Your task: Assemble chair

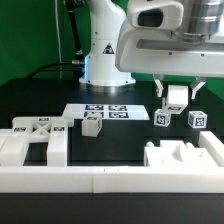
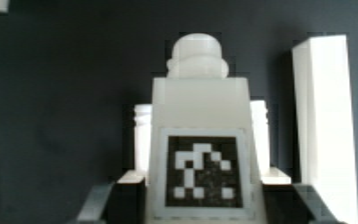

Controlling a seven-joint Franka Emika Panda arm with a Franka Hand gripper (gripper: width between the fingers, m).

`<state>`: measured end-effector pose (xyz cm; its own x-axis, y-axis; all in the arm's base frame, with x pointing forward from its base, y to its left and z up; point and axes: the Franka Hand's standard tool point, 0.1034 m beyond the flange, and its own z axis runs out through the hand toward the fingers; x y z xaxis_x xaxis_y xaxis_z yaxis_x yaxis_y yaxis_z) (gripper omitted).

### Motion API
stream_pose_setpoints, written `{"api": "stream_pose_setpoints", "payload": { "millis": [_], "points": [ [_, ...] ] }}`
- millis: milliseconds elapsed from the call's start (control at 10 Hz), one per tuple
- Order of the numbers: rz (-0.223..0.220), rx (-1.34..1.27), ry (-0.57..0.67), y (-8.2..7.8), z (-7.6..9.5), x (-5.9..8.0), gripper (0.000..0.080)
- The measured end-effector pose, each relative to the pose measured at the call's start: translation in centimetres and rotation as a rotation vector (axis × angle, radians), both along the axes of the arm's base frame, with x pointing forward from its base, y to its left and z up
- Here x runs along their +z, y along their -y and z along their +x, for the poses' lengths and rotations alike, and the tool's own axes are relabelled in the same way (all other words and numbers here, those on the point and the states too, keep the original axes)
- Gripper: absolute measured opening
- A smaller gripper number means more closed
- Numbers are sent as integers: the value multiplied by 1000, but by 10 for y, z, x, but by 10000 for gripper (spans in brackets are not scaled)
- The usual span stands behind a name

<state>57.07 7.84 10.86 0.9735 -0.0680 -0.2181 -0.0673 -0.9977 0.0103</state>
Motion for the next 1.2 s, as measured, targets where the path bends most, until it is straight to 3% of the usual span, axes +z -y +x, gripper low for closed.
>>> {"api": "stream_pose_setpoints", "payload": {
  "millis": [200, 700, 1000, 1200],
  "points": [
    [10, 6, 144, -5, 5, 0, 291],
    [36, 25, 487, -19, 42, 15, 291],
    [46, 31, 658, -23, 41, 12, 291],
    [44, 53, 782, -20, 49, 10, 291]
  ]
}}
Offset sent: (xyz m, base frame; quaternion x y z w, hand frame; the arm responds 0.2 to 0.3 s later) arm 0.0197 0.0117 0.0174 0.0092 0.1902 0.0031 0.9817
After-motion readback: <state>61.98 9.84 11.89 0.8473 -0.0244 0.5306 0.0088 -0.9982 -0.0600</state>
